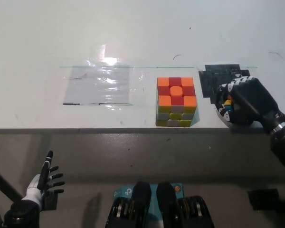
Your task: The robot uses its right hand to pick up the small cube kept on the middle on the desk and place it on the bigger cube kept next to it
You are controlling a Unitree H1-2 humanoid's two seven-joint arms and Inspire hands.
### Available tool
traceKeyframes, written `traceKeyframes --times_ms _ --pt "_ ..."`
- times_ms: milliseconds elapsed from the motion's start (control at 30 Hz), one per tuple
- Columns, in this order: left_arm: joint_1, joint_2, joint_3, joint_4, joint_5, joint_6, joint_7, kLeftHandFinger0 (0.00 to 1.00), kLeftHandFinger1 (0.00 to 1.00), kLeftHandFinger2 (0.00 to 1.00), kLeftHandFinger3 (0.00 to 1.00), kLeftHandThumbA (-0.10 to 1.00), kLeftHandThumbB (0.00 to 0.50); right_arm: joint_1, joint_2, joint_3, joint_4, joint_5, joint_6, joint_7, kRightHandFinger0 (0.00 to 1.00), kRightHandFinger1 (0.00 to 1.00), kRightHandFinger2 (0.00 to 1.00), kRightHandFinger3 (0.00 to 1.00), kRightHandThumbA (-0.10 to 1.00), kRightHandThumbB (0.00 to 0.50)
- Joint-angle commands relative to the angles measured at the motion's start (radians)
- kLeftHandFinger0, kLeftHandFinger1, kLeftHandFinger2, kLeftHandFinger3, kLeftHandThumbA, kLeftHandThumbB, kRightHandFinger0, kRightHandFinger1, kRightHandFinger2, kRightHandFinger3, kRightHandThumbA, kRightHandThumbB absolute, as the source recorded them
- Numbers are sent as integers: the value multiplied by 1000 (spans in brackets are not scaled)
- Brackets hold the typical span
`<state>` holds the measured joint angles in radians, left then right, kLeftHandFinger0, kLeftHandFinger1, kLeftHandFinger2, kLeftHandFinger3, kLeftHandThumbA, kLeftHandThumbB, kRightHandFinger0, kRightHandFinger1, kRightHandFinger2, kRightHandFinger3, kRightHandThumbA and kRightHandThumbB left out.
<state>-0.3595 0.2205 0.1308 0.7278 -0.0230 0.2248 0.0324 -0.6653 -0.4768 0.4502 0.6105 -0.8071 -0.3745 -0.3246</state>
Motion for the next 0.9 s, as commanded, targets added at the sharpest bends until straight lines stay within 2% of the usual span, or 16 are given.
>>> traceKeyframes --times_ms 0,33,67,133,167,267,300,333,400,467,533,633,700,800,833,867 --pt "-18 13 5 -11 -1 -42 9 741 788 870 905 1000 0 -38 -2 -53 6 -20 -50 -170 2 368 706 307 -100 260" --pt "-17 12 5 -12 1 -40 16 712 744 828 884 1000 12 -46 4 -66 25 -12 -55 -199 20 381 711 404 -100 259" --pt "-15 12 5 -12 2 -45 16 688 722 812 870 1000 10 -61 8 -68 57 -23 -69 -252 3 353 683 442 -100 275" --pt "-6 15 -1 -20 7 -44 12 682 725 817 872 1000 8 -77 14 -62 95 -53 -74 -323 0 278 613 409 -100 291" --pt "0 13 -2 -24 6 -43 9 688 734 827 877 1000 5 -85 18 -63 115 -51 -79 -336 0 257 608 416 -100 245" --pt "12 9 -3 -35 4 -38 8 689 743 817 875 1000 9 -119 35 -70 178 -29 -93 -363 0 240 567 394 -100 237" --pt "16 8 -5 -38 4 -39 6 710 767 844 901 1000 8 -131 38 -63 198 -21 -95 -377 0 224 546 389 -100 252" --pt "15 8 -7 -40 8 -37 8 693 733 822 889 1000 7 -149 43 -59 221 -3 -96 -369 0 210 536 378 -100 247" --pt "19 10 -10 -50 11 -31 9 652 680 780 851 1000 7 -168 48 -50 241 18 -96 -363 0 309 635 486 -100 250" --pt "18 10 -11 -53 12 -26 12 631 663 765 837 1000 12 -184 51 -36 262 28 -96 -372 0 355 673 528 -100 256" --pt "18 12 -12 -46 10 -38 6 571 629 742 828 1000 0 -204 56 -19 273 37 -96 -375 0 379 670 525 -100 265" --pt "21 12 -18 -51 11 -41 -3 641 692 791 857 1000 0 -213 53 -2 280 22 -96 -396 0 364 675 537 -100 259" --pt "19 12 -18 -47 8 -35 -6 673 721 820 860 1000 14 -225 54 18 297 12 -96 -423 0 344 669 553 -100 278" --pt "20 11 -19 -57 11 -33 0 547 588 708 802 1000 12 -240 57 51 319 10 -96 -467 0 305 648 564 -100 288" --pt "18 13 -21 -53 13 -39 -1 551 597 706 798 1000 34 -239 57 52 311 15 -96 -460 0 301 648 563 -100 288" --pt "18 13 -22 -53 13 -39 -1 552 597 704 797 1000 35 -240 56 56 313 17 -96 -463 0 299 648 562 -100 287"
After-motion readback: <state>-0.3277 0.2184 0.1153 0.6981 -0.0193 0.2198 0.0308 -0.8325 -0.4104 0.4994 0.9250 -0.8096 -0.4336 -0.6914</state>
